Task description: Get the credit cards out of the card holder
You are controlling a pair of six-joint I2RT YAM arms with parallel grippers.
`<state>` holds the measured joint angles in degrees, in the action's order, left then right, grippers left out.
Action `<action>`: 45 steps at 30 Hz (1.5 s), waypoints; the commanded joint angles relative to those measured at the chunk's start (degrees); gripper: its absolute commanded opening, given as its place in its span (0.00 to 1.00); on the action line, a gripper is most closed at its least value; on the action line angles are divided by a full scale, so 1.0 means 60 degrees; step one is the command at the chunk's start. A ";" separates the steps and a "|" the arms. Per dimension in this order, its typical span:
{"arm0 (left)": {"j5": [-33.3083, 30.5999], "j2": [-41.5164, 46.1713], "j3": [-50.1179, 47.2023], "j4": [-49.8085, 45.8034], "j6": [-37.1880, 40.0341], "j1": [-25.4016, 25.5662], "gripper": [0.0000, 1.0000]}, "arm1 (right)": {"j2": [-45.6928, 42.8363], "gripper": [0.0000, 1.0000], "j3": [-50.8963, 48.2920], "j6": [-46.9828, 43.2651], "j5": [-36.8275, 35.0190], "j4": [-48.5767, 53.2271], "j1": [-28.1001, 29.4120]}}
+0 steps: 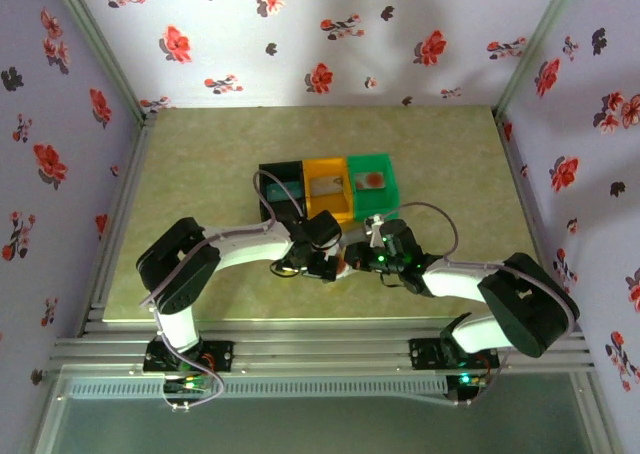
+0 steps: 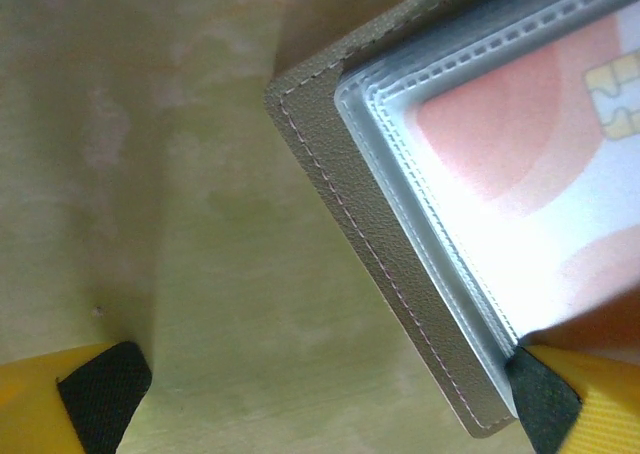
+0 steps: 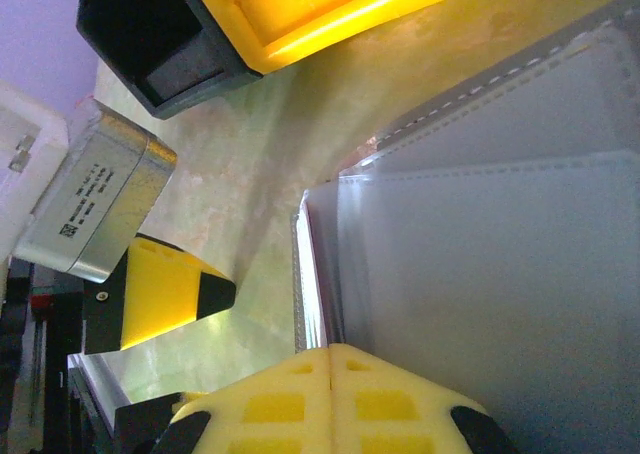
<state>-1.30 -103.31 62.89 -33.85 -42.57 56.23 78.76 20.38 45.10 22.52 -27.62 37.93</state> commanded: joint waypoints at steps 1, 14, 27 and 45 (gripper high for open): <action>0.0618 -0.0617 -0.0580 0.0206 -0.0059 -0.0108 1.00 | 0.0083 0.01 -0.0293 -0.0262 0.1110 0.0466 0.0493; 0.0694 -0.0441 -0.0739 0.0147 0.0066 -0.0231 1.00 | -0.0839 0.00 -0.0561 -0.0603 0.0176 0.1392 0.0484; 0.0824 -0.0394 -0.0858 0.0103 0.0225 -0.0231 1.00 | -0.2135 0.00 -0.0903 -0.0456 -0.0759 0.1990 0.0357; 0.1052 -0.0531 -0.0945 0.0352 0.0137 -0.0228 1.00 | -0.2674 0.00 -0.1355 -0.0095 0.0076 0.1821 -0.0694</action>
<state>0.25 -102.00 61.06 -31.73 -41.43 55.22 64.23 12.99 43.72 21.54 -16.32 34.85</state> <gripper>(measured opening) 0.997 0.064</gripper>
